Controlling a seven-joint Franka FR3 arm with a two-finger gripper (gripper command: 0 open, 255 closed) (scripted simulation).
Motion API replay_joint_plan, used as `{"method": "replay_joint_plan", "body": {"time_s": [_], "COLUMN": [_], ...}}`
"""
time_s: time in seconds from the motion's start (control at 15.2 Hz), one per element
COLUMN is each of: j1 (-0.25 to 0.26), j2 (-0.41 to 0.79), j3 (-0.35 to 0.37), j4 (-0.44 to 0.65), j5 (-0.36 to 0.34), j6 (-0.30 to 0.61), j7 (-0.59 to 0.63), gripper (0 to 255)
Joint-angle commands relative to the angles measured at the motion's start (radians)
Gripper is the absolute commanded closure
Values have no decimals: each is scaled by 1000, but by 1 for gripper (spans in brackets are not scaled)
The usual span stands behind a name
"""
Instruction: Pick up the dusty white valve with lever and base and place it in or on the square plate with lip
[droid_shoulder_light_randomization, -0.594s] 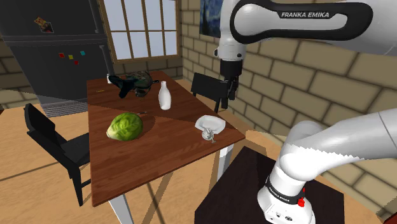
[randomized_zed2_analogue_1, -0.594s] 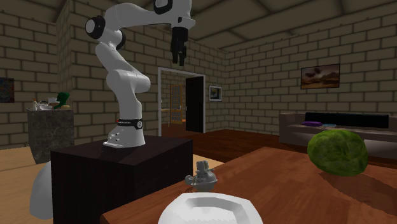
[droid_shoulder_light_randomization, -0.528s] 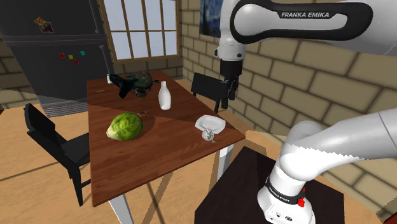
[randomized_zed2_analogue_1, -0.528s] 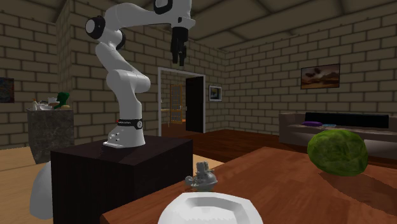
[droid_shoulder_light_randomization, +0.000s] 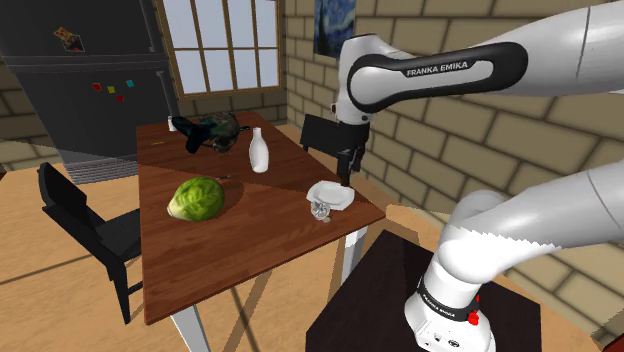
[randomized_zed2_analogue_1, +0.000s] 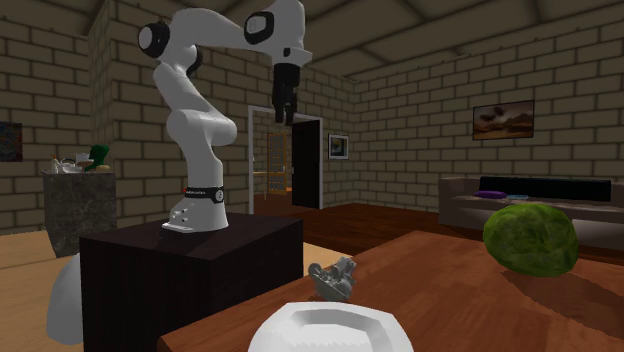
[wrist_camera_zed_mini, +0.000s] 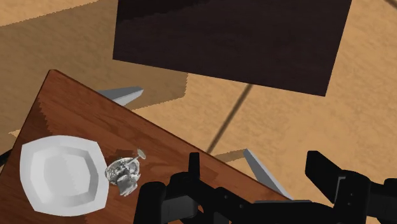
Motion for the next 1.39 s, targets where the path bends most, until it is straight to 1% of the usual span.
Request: {"method": "replay_joint_plan", "body": {"time_s": [0.0,0.33,0.66,0.99,1.32], "j1": [-11,-43,-77,-111,-141], "j2": [33,157,324,522,733], "j3": [-11,-39,-68,-95,-121], "j4": [-39,-98,-114,-87,-17], "j5": [-21,-71,-122,-172,-219], "j6": [86,298,514,718,894], "j7": [-16,-50,-74,-89,-95], "gripper": [0,0,0,0,0]}}
